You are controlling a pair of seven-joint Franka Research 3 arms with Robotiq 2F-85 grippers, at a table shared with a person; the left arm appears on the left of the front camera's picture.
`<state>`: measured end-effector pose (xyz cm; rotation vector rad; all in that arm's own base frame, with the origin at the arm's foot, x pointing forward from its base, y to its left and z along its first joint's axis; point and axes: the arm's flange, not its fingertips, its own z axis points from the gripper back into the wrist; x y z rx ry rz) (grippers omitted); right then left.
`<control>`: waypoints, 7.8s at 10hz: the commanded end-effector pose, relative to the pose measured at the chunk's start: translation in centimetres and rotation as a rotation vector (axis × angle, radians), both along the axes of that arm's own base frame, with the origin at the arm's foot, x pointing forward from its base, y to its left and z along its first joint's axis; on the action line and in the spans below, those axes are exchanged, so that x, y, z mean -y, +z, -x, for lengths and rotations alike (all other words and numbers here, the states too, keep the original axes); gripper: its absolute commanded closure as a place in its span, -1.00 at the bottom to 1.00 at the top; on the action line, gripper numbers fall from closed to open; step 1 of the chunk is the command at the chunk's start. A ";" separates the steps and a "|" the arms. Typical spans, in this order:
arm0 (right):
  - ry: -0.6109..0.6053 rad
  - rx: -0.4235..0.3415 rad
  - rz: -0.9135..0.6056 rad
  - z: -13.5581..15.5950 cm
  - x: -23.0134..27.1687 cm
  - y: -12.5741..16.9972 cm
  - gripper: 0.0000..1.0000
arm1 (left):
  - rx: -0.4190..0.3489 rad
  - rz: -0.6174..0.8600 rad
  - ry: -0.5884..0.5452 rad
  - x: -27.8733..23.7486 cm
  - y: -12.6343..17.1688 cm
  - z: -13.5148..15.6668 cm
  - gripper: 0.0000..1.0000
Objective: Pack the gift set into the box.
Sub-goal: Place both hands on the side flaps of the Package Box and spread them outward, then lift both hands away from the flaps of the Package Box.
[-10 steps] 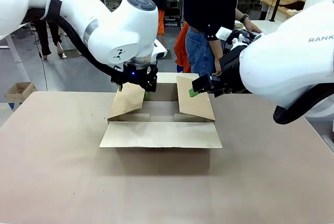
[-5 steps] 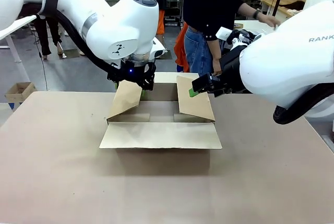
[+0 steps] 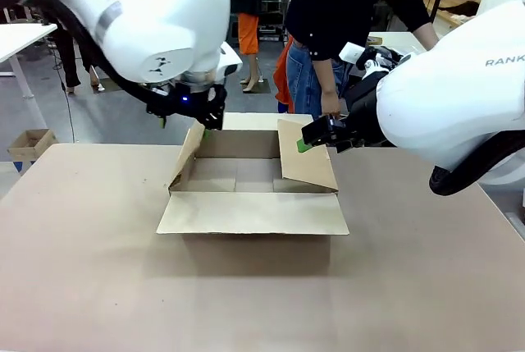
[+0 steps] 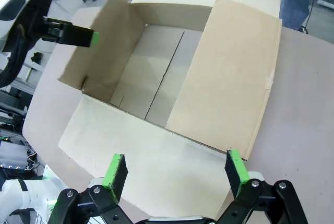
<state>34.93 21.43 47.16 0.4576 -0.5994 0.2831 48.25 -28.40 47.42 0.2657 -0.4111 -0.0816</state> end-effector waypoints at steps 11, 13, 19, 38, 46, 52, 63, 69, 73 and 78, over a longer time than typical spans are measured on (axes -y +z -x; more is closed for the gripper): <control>-0.012 0.006 -0.007 0.1 -0.1 -0.3 -1.00 | -0.163 0.714 -0.122 -19.3 -3.4 1.2 -1.00; -0.012 0.006 -0.007 0.1 -0.1 -0.3 -1.00 | -0.086 0.519 0.015 -17.2 -3.1 -0.1 -1.00; -0.259 0.034 0.493 -9.0 -13.6 1.5 -1.00 | -0.086 0.519 0.015 -17.2 -3.1 -0.1 -1.00; -0.342 0.076 1.104 -15.7 -16.1 -6.9 -1.00 | -0.086 0.519 0.015 -17.2 -3.1 -0.1 -1.00; -0.461 -0.222 0.730 -16.2 -1.5 -0.1 -1.00 | -0.086 0.519 0.015 -17.2 -3.1 -0.1 -1.00; -0.339 -0.446 -0.058 -17.5 9.3 -7.3 -1.00 | -0.086 0.519 0.015 -17.2 -3.1 -0.1 -1.00; -0.419 -0.361 0.254 -18.5 7.8 -4.2 -1.00 | -0.086 0.519 0.015 -17.2 -3.1 -0.1 -1.00; -0.419 -0.361 0.254 -18.5 7.8 -4.2 -1.00 | -0.086 0.519 0.015 -17.2 -3.1 -0.1 -1.00; -0.419 -0.361 0.254 -18.5 7.8 -4.2 -1.00 | -0.086 0.519 0.015 -17.2 -3.1 -0.1 -1.00; -0.419 -0.361 0.254 -18.5 7.8 -4.2 -1.00 | -0.086 0.519 0.015 -17.2 -3.1 -0.1 -1.00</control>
